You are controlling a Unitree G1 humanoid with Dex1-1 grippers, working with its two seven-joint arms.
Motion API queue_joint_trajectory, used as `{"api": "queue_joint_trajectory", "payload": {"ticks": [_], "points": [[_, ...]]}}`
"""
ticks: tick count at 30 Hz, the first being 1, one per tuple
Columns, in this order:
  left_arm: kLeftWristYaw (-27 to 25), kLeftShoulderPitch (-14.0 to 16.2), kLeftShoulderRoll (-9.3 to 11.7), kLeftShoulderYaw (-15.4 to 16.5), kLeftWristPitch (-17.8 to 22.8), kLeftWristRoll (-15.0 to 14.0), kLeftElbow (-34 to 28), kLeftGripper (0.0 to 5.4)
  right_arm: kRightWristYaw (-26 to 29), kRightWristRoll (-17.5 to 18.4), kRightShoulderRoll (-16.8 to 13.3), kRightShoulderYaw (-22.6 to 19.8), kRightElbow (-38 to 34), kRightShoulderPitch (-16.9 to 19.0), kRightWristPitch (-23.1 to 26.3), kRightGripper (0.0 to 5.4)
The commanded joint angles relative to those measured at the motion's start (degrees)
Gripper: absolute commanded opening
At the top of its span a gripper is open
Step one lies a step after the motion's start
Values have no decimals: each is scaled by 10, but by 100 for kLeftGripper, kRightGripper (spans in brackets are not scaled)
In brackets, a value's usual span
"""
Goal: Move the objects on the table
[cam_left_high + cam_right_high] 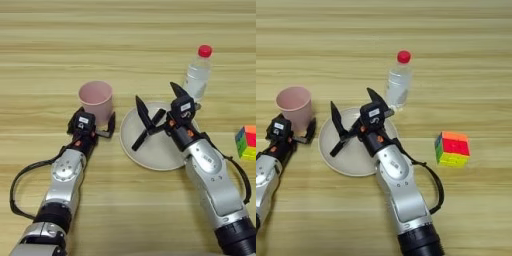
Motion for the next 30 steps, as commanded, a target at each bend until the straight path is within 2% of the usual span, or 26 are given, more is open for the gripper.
{"api": "queue_joint_trajectory", "payload": {"ticks": [1, 25, 30], "points": [[4, -4, 3, -1, 6, 7, -2, 539, -4, 0, 4, -6, -1, -6, -3, 540], [6, 21, 6, -8, 31, 9, -86, 539, -6, 1, 5, -21, 14, -9, -7, 540], [7, 23, 6, -9, 34, 10, -91, 539, -32, -25, -4, -37, 15, -18, -17, 540]]}}
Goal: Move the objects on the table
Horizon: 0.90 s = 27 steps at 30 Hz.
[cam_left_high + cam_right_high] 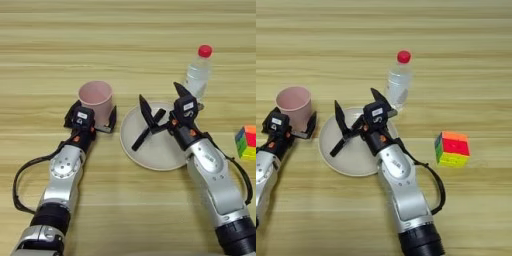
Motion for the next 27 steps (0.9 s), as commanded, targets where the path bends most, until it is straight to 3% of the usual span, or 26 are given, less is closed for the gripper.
{"api": "queue_joint_trajectory", "payload": {"ticks": [1, 7, 20, 27], "points": [[5, 3, 3, -3, 10, 9, -10, 539, -17, -17, -7, -14, 4, -15, -6, 540], [6, 6, 3, -4, 12, 9, -17, 539, -26, -21, -11, -25, 19, -17, 20, 540], [7, 10, 5, -5, 16, 7, -26, 539, -67, -33, -28, -75, 2, -26, 11, 540], [7, 10, 6, -5, 16, 7, -26, 539, -87, -37, -39, -103, 26, -52, 16, 540]]}}
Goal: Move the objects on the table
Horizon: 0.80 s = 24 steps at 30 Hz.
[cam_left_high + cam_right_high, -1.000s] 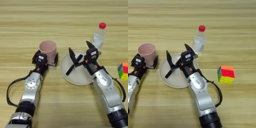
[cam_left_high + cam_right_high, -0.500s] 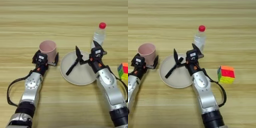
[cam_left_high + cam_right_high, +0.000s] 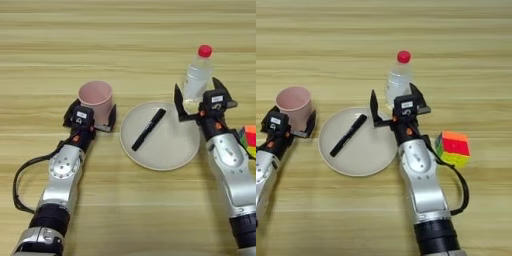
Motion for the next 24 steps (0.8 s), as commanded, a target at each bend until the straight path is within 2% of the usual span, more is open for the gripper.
{"api": "queue_joint_trajectory", "payload": {"ticks": [1, 15, 19, 24], "points": [[2, 3, 4, -1, 10, 7, -4, 539, -15, 0, -9, -22, 16, -31, 10, 540], [-2, 3, 6, -3, 10, 6, -2, 539, 3, 34, -34, -68, 134, -136, 9, 540], [-2, 3, 7, -4, 10, 6, -2, 539, 18, 56, -40, -83, 190, -173, 2, 540], [-3, 4, 8, -4, 11, 6, -2, 539, 24, 61, -46, -91, 252, -213, -15, 540]]}}
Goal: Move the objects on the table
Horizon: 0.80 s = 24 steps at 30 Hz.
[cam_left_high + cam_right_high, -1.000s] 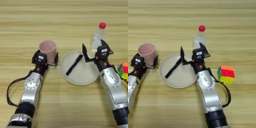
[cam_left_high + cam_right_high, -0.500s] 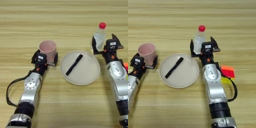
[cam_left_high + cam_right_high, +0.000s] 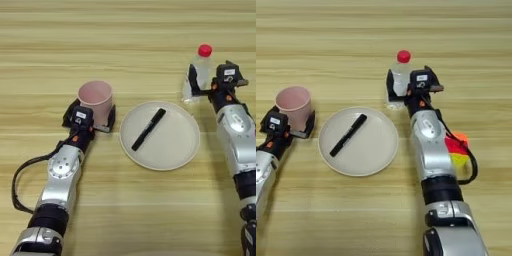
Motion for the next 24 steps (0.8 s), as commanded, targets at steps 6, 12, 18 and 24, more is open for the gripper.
{"api": "queue_joint_trajectory", "payload": {"ticks": [6, 12, 18, 24], "points": [[-2, 4, 6, -1, 9, 6, -3, 539, 9, 8, -3, -9, 94, -67, -27, 540], [-3, 5, 7, -1, 9, 5, -4, 539, 21, 16, -1, -15, 148, -94, -42, 540], [-3, 6, 8, 0, 9, 5, -5, 539, 29, 23, -3, -23, 206, -121, -55, 540], [-1, 7, 7, 0, 9, 6, -6, 539, 32, 25, -10, -32, 258, -144, -72, 540]]}}
